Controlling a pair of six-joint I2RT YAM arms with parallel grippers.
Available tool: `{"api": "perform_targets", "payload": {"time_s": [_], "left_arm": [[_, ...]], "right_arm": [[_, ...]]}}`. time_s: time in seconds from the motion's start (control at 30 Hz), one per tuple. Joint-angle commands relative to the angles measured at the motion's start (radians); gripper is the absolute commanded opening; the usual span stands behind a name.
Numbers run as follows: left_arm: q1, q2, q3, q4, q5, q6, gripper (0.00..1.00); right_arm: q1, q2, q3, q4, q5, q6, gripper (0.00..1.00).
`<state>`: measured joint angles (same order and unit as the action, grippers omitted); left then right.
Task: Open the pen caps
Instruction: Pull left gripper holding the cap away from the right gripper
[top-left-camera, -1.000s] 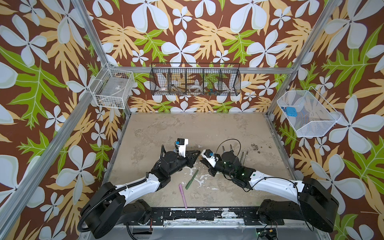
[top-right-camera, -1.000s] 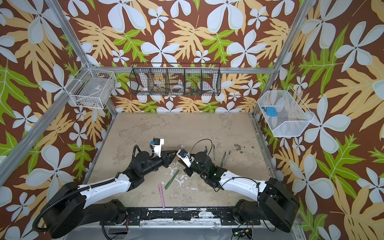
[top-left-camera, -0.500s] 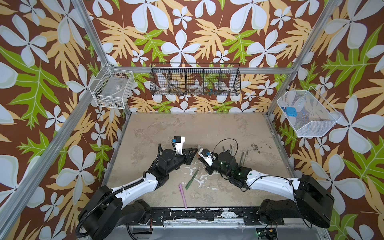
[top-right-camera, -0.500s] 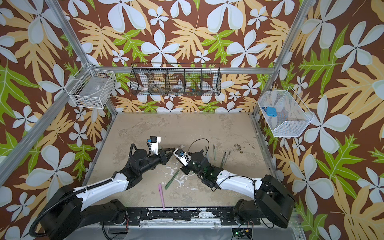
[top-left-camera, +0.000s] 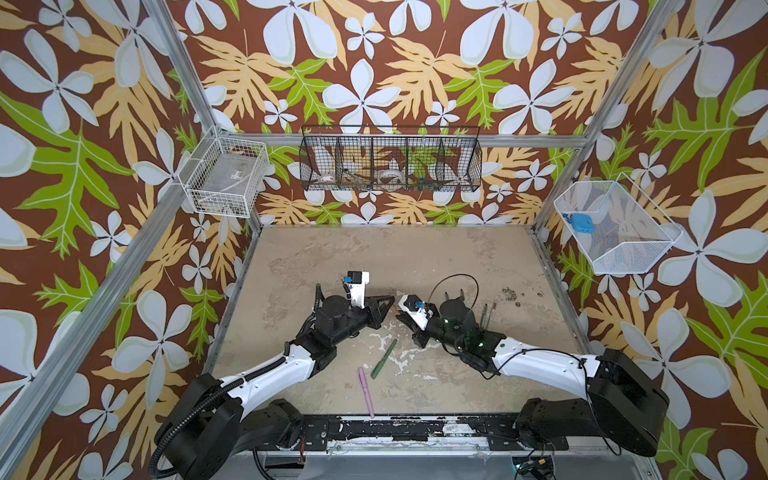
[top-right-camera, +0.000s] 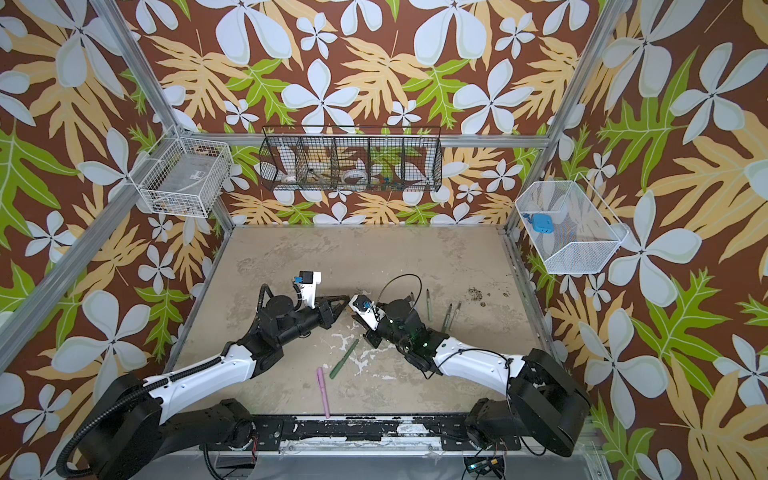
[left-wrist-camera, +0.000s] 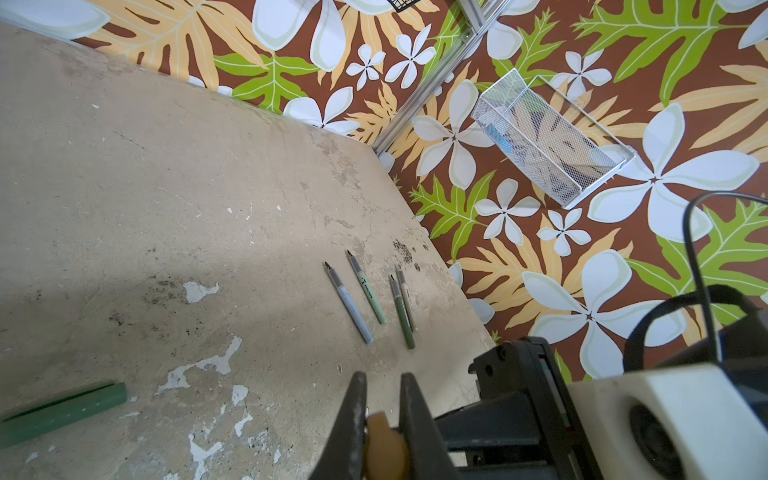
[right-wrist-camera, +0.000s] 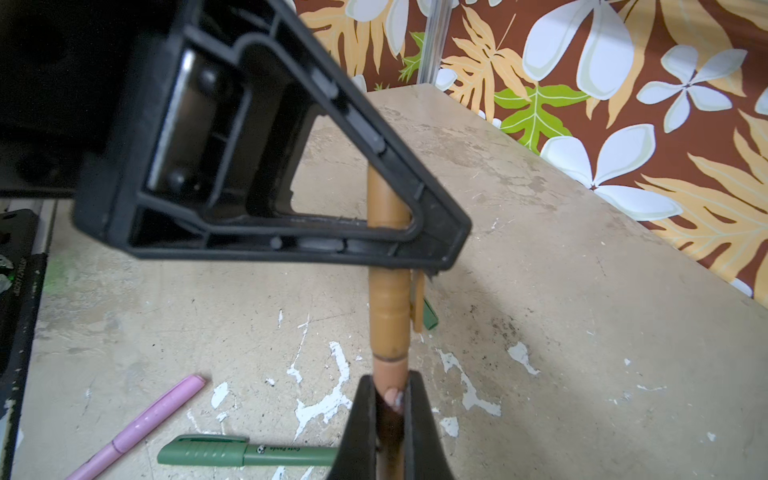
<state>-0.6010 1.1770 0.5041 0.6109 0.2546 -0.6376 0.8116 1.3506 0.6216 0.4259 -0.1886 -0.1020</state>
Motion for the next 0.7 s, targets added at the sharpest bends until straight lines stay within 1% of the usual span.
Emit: {"api": "perform_targets", "payload": {"time_s": [0.0,0.13,0.33,0.37,0.43,0.5,0.6,0.67], "left_arm": [[0.044,-0.013,0.034,0.238,0.041,-0.035,0.00],[0.047,-0.020,0.063,0.226,0.038,-0.040,0.00],[0.048,-0.008,0.081,0.225,0.024,-0.063,0.00],[0.049,-0.007,0.080,0.227,0.022,-0.066,0.00],[0.048,-0.008,0.082,0.227,0.017,-0.067,0.00],[0.049,-0.013,0.083,0.225,0.013,-0.066,0.00],[0.053,-0.018,0.082,0.225,0.018,-0.065,0.00],[0.056,-0.022,0.077,0.226,0.020,-0.063,0.00]], "right_arm": [[-0.007,0.024,-0.007,-0.263,0.017,0.014,0.00],[0.001,0.061,0.019,-0.295,0.093,0.016,0.00],[0.069,0.080,0.035,-0.303,0.345,0.010,0.00],[0.076,0.081,0.034,-0.301,0.371,0.010,0.00],[0.079,0.078,0.034,-0.301,0.387,0.012,0.00],[0.077,0.075,0.031,-0.299,0.349,0.011,0.00],[0.033,0.068,0.021,-0.291,0.158,0.004,0.00],[0.012,0.059,0.019,-0.291,0.061,0.000,0.00]]}}
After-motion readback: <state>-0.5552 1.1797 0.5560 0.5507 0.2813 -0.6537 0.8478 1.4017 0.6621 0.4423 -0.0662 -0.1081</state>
